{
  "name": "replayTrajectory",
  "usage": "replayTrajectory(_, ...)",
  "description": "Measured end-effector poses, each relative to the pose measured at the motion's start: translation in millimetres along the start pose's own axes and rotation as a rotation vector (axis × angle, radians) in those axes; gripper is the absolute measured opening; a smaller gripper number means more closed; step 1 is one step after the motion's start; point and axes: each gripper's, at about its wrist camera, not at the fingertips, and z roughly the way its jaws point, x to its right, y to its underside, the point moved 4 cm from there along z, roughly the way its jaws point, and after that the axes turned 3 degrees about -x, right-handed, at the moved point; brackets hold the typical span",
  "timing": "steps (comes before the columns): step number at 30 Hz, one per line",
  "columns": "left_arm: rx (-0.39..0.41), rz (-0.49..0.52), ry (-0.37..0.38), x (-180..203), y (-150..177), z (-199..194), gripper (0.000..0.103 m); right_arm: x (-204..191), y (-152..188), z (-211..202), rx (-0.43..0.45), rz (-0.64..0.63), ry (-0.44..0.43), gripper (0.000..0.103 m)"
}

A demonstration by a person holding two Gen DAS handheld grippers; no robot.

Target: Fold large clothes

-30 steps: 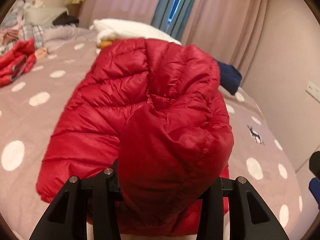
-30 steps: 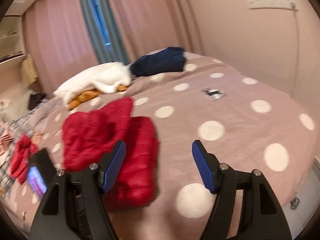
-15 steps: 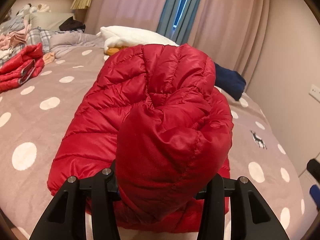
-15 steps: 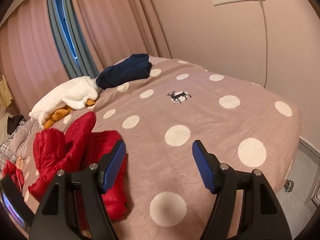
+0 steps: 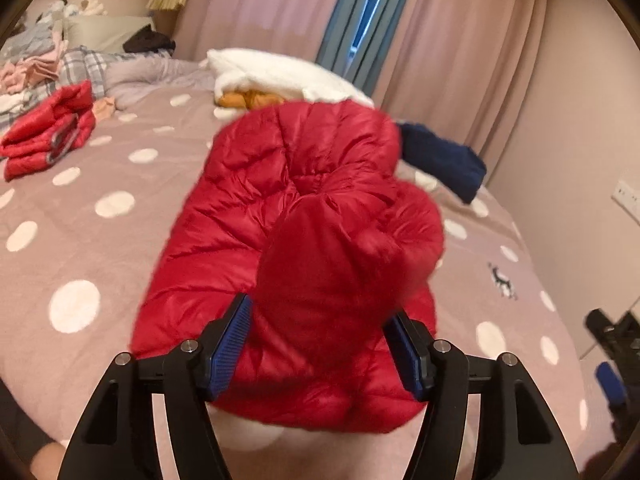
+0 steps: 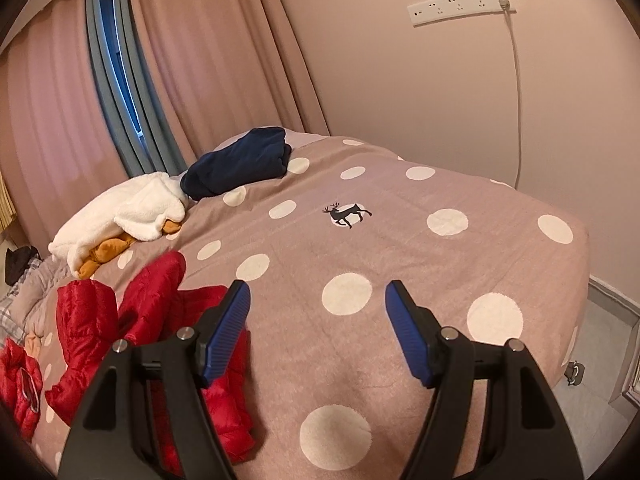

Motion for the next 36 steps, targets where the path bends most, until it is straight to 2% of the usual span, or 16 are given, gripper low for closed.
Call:
replayTrajectory(5,0.096,0.084,-0.058,2.9,-3.3,-37.6,0.067,1.7,0.6,-5.1,-0.002,0.007,0.005,0.071)
replayTrajectory(8,0.146,0.045,-0.099,-6.6,-5.6,-49.8,0.067,1.9,2.4,-7.9,-0.006,0.013,-0.001,0.071)
replayTrajectory(12,0.123,-0.024,-0.089,-22.7,-15.1,-47.8,0.068,0.3,3.2,-15.1,0.008,-0.005,0.014,0.071)
replayTrajectory(15,0.141,-0.051,-0.136,-32.9,-20.6,-45.9,0.068,-0.3,4.1,-19.0,0.012,-0.009,0.011,0.072)
replayTrajectory(26,0.153,-0.195,-0.212,-88.2,-39.5,-41.4,0.068,-24.4,14.8,-18.1,0.000,-0.062,-0.006,0.072)
replayTrajectory(33,0.134,-0.314,-0.274,-132.0,-47.5,-35.1,0.068,-57.6,26.4,-12.5,-0.027,-0.115,-0.070,0.077)
replayTrajectory(36,0.130,-0.337,-0.315,-145.7,-48.3,-32.6,0.068,-82.1,31.8,-11.4,-0.044,-0.156,-0.126,0.078)
